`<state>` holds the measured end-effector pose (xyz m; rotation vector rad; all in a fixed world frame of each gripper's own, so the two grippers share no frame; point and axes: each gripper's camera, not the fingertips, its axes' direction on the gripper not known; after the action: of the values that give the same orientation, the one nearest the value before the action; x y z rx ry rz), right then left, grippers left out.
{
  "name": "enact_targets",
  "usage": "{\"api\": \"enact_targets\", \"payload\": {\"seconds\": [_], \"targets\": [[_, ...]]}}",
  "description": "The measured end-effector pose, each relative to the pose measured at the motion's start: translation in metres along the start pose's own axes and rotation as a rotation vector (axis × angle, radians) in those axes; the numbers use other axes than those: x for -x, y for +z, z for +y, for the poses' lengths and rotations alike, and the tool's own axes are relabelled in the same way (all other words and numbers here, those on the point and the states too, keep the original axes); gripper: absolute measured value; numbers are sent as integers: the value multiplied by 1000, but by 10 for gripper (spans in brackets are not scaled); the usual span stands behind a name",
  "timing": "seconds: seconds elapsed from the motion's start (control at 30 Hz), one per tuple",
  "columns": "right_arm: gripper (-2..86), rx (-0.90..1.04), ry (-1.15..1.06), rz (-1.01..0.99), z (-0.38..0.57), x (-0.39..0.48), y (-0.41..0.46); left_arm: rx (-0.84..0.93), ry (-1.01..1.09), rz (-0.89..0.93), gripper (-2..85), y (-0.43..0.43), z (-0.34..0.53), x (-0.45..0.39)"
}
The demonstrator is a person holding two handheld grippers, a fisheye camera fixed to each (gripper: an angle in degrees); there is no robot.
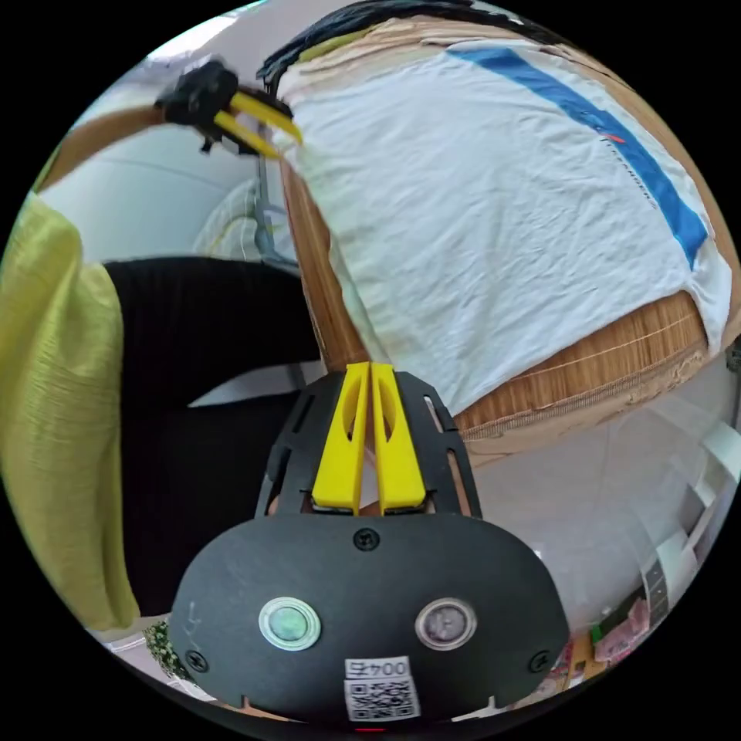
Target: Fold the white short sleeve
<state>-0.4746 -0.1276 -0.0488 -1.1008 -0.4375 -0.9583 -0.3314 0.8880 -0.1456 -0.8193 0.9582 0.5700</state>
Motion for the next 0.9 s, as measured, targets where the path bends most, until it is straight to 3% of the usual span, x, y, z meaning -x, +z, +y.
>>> {"api": "enact_targets", "payload": {"seconds": [0.13, 0.23, 0.4, 0.53, 0.63, 0.77, 0.83, 0.9], "targets": [[48, -178, 47, 216, 0, 29, -25, -1, -6, 5, 82, 9, 14, 7], [78, -266, -7, 265, -32, 48, -39, -8, -15, -8, 83, 12, 28, 6], [95, -284, -229, 294, -110, 68, -38, -35, -33, -60, 83, 10, 56, -6], [77, -167, -456, 323, -156, 69, -27, -31, -35, -75, 84, 23, 71, -12], [36, -139, -380, 136, -178, 30, -48, -38, -57, -79, 83, 30, 78, -9], [32, -189, 51, -565, -193, -88, -66, -58, -109, -71, 83, 37, 89, 1], [32, -201, 104, -685, -192, -110, -63, -61, -118, -67, 82, 39, 94, 4], [36, -154, 73, -679, -194, -106, -60, -54, -112, -67, 82, 42, 100, 5]]}}
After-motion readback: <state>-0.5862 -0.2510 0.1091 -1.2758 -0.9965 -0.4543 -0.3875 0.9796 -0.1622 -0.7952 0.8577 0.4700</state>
